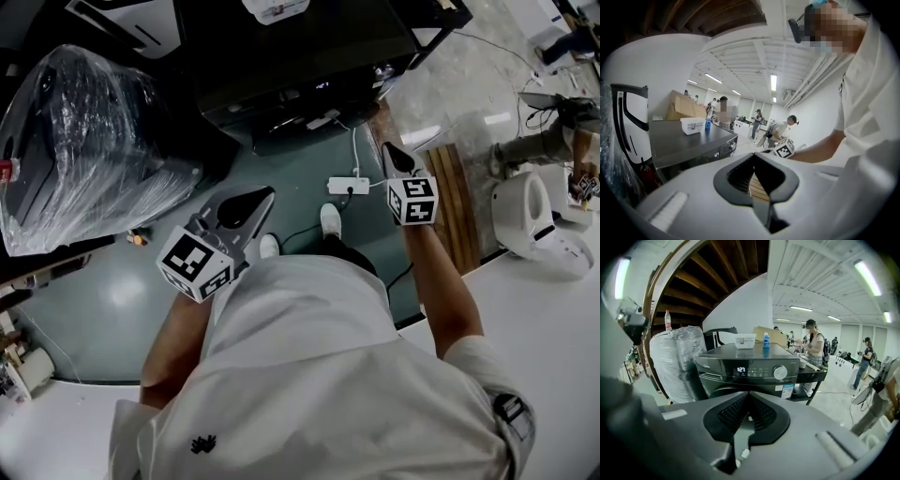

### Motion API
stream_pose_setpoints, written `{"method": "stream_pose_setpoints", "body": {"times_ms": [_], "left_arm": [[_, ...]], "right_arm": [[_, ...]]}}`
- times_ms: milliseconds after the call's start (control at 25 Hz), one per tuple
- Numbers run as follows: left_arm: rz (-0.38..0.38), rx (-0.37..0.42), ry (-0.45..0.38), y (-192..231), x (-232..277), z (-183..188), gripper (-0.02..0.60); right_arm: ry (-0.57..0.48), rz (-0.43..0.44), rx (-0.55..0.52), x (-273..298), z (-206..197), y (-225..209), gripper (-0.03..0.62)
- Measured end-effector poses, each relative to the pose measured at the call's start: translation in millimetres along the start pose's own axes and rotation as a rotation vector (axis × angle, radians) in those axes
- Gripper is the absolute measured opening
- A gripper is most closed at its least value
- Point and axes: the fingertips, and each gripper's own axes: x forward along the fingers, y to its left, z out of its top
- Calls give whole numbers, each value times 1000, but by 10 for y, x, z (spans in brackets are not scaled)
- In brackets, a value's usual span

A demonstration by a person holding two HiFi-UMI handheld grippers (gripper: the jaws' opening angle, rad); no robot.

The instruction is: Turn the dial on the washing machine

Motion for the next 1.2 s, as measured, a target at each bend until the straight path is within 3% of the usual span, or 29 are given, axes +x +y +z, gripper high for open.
{"method": "stream_pose_setpoints", "body": {"times_ms": [200, 520, 760, 1200], "left_arm": [[-43, -34, -21, -30, -294, -113, 55], [-112, 14, -11, -98, -736, -252, 55], [-145, 19, 2, -83, -1071, -456, 55], [-179, 48, 3, -158, -1376, -644, 55]], "right_arm": [[-27, 39, 56, -491, 1, 598, 2], [-70, 61, 110, -1085, 37, 1408, 2], [-104, 65, 90, -1413, 86, 1953, 2], [-136, 78, 82, -1689, 170, 2471, 2]]}}
